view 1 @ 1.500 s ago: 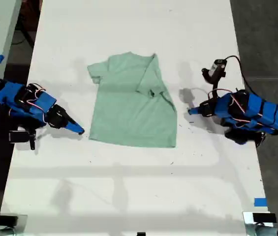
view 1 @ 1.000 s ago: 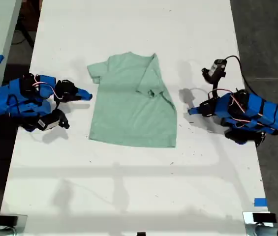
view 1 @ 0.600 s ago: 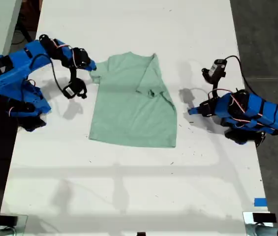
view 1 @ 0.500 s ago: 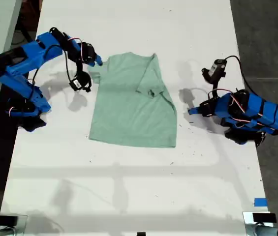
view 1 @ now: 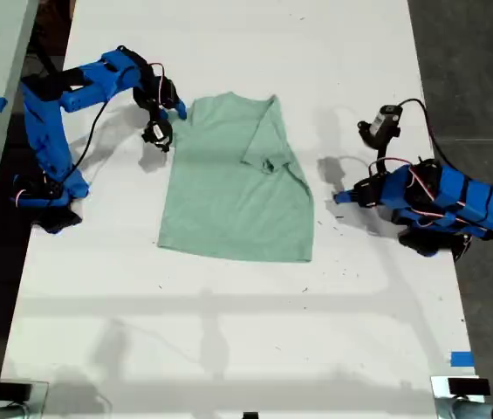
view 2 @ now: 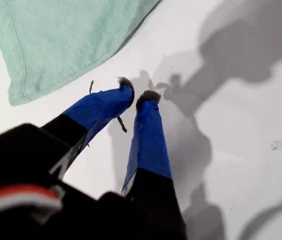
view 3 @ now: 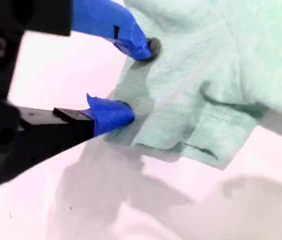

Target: Fold t shirt

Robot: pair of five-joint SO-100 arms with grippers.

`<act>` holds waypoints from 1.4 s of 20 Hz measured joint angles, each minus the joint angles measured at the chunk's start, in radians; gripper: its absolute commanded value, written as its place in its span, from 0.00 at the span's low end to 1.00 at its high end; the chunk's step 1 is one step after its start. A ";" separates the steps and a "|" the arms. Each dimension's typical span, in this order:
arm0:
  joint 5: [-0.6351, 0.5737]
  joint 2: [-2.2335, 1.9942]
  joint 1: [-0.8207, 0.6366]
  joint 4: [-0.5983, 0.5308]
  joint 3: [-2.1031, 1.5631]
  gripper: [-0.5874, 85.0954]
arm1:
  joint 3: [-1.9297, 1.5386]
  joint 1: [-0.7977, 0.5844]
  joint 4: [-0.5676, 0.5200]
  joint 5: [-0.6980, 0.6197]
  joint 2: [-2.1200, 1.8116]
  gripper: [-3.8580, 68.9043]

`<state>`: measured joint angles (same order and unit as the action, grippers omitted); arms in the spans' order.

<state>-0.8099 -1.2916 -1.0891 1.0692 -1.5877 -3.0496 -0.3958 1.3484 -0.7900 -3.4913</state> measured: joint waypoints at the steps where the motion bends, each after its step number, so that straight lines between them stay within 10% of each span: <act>1: -0.002 -0.005 0.000 0.005 0.000 0.19 | 0.000 0.000 0.000 0.000 0.000 0.11; 13: 0.069 -0.179 -0.017 0.141 -0.080 0.19 | 0.000 0.000 0.000 0.000 0.000 0.11; 16: 0.086 -0.072 -0.015 0.091 -0.098 0.00 | 0.000 0.000 0.000 0.000 0.000 0.11; 21: 0.095 -0.005 -0.012 0.097 -0.052 0.00 | 0.000 0.000 0.000 0.000 0.000 0.11; 28: 0.077 -0.120 -0.014 0.393 0.272 0.00 | 0.000 0.000 0.000 0.000 0.000 0.11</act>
<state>-0.7332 -1.4113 -1.1029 1.4619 -1.3162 -3.0496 -0.3958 1.3484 -0.7900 -3.4913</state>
